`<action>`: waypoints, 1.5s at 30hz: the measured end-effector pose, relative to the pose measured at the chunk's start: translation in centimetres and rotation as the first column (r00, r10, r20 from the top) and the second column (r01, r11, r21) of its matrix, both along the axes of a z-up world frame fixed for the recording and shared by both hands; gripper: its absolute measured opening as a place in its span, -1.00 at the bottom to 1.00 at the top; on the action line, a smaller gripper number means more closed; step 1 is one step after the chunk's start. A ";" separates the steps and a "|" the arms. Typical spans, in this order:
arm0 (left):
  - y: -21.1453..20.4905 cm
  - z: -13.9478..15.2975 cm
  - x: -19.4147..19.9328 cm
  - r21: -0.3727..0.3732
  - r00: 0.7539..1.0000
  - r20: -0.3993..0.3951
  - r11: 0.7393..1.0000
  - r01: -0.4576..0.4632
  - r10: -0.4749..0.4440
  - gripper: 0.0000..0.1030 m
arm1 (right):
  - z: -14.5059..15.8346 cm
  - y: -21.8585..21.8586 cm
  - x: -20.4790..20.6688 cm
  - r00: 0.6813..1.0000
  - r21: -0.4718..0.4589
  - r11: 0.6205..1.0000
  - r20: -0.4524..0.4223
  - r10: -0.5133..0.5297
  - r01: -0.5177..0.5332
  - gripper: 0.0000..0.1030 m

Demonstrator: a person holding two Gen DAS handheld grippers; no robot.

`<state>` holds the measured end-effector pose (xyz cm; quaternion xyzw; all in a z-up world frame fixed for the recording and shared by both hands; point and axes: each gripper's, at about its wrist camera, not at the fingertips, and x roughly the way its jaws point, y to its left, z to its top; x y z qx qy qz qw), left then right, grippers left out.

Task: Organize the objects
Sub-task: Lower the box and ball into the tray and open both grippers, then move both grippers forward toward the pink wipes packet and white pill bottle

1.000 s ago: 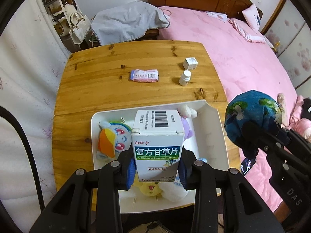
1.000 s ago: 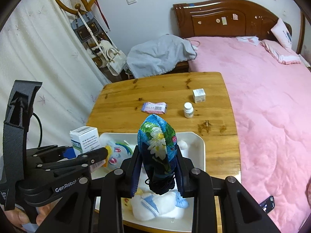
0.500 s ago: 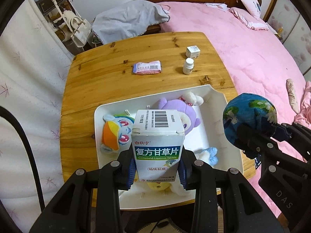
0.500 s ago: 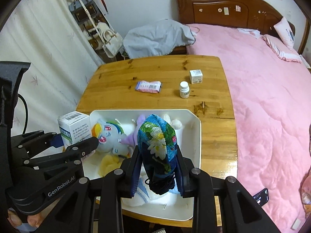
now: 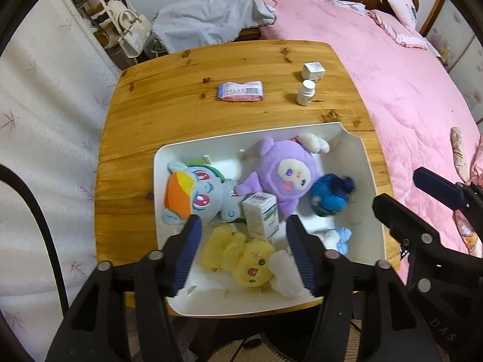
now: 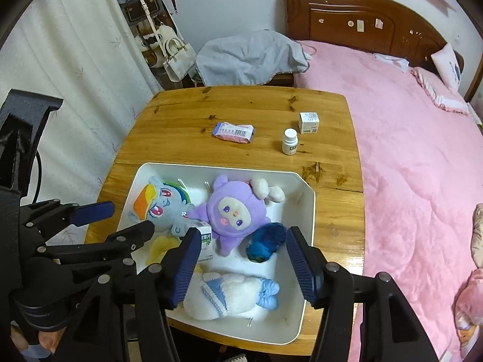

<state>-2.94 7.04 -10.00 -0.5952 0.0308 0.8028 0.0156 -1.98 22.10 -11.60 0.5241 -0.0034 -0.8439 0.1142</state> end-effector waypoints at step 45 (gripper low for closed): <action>-2.6 5.2 -1.6 0.008 0.991 -0.118 0.998 -0.062 0.062 0.53 | 2.8 -0.1 -0.3 0.994 -0.059 0.998 -0.100 -0.043 0.037 0.23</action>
